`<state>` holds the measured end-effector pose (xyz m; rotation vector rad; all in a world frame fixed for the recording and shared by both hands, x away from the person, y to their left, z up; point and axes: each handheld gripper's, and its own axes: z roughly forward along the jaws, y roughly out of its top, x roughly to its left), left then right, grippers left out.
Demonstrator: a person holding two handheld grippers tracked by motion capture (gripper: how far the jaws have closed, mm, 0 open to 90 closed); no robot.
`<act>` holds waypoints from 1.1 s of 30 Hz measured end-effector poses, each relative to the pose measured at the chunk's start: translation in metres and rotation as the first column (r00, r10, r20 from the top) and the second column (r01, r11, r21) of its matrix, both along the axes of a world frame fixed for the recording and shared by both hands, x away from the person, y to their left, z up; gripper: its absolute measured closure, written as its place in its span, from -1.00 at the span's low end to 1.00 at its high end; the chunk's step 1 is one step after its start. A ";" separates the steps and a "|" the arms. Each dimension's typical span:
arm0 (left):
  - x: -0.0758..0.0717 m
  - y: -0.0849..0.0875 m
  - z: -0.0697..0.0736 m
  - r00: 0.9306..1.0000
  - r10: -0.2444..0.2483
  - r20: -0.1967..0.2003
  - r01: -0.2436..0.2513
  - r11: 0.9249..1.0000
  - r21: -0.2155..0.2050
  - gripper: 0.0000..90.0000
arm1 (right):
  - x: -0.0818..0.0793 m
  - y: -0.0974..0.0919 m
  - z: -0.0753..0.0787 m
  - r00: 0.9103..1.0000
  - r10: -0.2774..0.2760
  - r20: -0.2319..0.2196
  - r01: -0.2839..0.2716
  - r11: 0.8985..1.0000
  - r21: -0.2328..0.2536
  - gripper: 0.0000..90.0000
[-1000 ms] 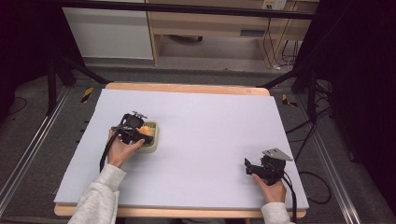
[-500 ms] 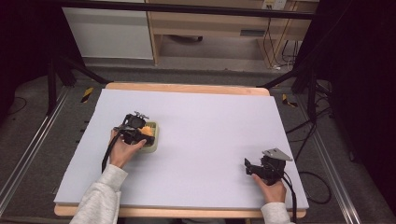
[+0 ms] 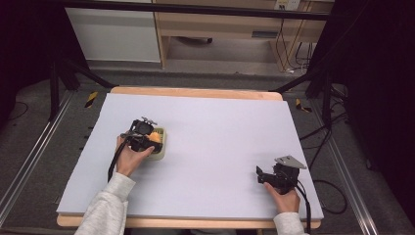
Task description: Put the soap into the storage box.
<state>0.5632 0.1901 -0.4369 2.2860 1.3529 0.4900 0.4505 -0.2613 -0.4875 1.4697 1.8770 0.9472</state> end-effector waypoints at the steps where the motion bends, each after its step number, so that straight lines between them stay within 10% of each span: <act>1: 0.000 0.000 0.000 1.000 0.001 0.001 -0.001 1.000 0.001 -0.43 | 0.000 0.000 0.000 1.000 0.000 0.000 0.000 1.000 0.000 -0.88; 33: -0.052 0.015 0.020 0.982 -0.036 0.185 0.065 0.986 -0.156 -0.49 | 0.000 -0.001 0.000 1.000 -0.006 0.003 0.006 1.000 0.008 -0.88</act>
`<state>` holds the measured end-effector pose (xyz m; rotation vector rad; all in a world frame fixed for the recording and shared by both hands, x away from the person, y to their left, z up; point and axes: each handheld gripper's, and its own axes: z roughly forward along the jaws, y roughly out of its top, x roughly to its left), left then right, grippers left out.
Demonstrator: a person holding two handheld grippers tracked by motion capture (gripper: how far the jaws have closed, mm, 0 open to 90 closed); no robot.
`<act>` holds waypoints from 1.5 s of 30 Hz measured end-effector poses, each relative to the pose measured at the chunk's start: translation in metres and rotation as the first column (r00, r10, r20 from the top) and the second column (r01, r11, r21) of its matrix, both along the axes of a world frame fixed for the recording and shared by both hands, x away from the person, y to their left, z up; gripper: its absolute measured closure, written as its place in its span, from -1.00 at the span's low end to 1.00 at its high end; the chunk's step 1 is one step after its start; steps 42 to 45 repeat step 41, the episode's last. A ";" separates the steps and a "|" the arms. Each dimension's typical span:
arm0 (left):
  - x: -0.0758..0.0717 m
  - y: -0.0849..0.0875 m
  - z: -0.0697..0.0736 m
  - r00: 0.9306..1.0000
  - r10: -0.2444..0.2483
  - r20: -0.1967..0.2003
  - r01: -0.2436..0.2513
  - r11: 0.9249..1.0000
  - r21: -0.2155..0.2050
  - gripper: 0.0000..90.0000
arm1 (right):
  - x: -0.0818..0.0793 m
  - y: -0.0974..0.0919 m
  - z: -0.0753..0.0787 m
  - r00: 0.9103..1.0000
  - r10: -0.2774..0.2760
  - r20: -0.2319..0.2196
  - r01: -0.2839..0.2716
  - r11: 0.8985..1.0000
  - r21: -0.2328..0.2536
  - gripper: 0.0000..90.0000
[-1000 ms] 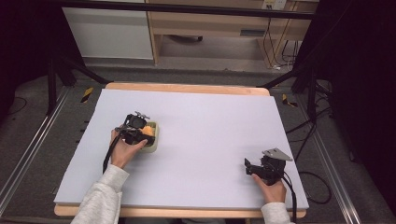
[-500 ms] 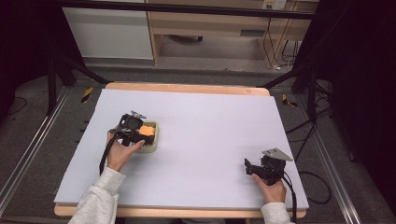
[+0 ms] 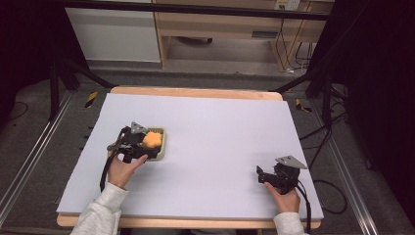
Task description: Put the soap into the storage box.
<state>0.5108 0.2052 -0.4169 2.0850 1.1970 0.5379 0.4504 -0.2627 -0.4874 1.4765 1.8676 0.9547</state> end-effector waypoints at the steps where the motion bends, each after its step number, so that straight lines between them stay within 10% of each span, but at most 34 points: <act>1: -0.002 0.000 0.000 1.000 0.004 0.009 -0.004 1.000 -0.010 -0.49 | 0.000 0.000 0.000 1.000 0.000 -0.002 0.000 1.000 0.001 -0.88; 23: -0.038 0.047 -0.022 0.990 0.092 0.105 -0.078 0.989 -0.122 -0.46 | -0.001 -0.002 0.000 1.000 -0.011 0.009 0.011 1.000 0.019 -0.86; 45: -0.050 0.084 -0.047 0.982 0.163 0.096 -0.152 0.982 -0.114 -0.52 | -0.001 -0.003 0.001 1.000 -0.011 0.013 0.010 1.000 0.028 -0.86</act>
